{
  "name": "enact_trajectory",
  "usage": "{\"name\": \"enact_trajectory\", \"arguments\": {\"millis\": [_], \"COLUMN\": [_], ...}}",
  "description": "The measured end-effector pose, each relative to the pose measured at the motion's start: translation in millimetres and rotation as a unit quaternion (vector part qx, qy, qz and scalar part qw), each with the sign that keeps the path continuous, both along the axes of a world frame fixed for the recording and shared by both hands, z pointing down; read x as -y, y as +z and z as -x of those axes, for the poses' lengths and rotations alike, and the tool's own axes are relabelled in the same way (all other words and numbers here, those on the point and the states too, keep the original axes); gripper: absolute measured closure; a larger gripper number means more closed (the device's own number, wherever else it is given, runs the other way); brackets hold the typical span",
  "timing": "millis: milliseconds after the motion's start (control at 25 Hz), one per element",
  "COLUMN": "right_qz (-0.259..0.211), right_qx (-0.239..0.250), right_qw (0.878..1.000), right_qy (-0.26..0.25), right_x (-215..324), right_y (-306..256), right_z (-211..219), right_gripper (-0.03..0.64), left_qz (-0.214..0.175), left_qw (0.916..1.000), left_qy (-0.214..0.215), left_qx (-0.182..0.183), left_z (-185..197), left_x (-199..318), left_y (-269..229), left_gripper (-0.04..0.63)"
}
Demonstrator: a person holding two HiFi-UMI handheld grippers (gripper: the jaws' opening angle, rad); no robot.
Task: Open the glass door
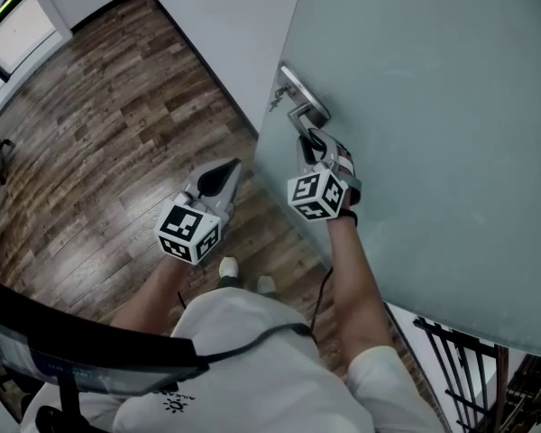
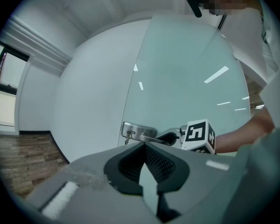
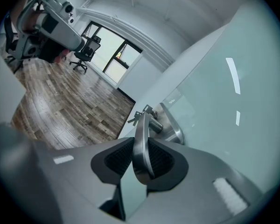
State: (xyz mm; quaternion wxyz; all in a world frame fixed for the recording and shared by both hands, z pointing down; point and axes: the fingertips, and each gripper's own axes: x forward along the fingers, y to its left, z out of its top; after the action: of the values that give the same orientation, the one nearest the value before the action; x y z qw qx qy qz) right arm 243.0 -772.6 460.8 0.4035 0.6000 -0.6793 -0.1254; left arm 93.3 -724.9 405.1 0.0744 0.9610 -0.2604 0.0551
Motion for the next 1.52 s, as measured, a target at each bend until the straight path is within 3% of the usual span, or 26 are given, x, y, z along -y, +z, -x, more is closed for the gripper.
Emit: {"name": "enact_trajectory", "arguments": {"millis": [280, 600, 800, 920, 1040, 1120, 1200, 1360, 1440, 1520], "right_qz": [0.004, 0.015, 0.030, 0.023, -0.005, -0.024, -0.027, -0.035, -0.047, -0.058], "right_qx": [-0.001, 0.007, 0.020, 0.040, 0.091, 0.161, 0.259, 0.445, 0.475, 0.476], "right_qw": [1.000, 1.000, 0.999, 0.999, 0.996, 0.986, 0.965, 0.894, 0.878, 0.876], "right_qy": [0.002, 0.004, -0.007, -0.012, -0.019, -0.030, -0.041, -0.047, -0.045, -0.041], "right_x": [27, 28, 32, 23, -2, -26, -50, -87, -105, -112], "right_y": [1, 5, 0, -11, -39, -57, -68, -84, -91, -100], "right_z": [-8, -14, -7, -4, 8, 20, 31, 39, 37, 33], "right_gripper": [0.525, 0.522, 0.457, 0.411, 0.450, 0.576, 0.603, 0.609, 0.609, 0.609], "left_qz": [0.009, 0.008, 0.006, 0.004, -0.003, -0.014, -0.022, -0.027, -0.031, -0.033], "left_qw": [0.9999, 0.9999, 0.9999, 0.9998, 0.9998, 0.9997, 0.9995, 0.9992, 0.9990, 0.9988], "left_qy": [-0.007, -0.014, -0.015, -0.017, -0.019, -0.018, -0.017, -0.017, -0.018, -0.021], "left_qx": [0.004, 0.006, 0.005, 0.005, -0.003, -0.010, -0.016, -0.025, -0.028, -0.030], "left_z": [3, 4, 4, 3, 3, 1, -4, -14, -17, -19], "left_x": [28, 16, 18, 19, 15, 8, 3, 0, -5, -3], "left_y": [3, 5, -3, -9, -26, -41, -54, -72, -77, -83], "left_gripper": [0.592, 0.592, 0.592, 0.592, 0.592, 0.592, 0.592, 0.592, 0.592, 0.592]}}
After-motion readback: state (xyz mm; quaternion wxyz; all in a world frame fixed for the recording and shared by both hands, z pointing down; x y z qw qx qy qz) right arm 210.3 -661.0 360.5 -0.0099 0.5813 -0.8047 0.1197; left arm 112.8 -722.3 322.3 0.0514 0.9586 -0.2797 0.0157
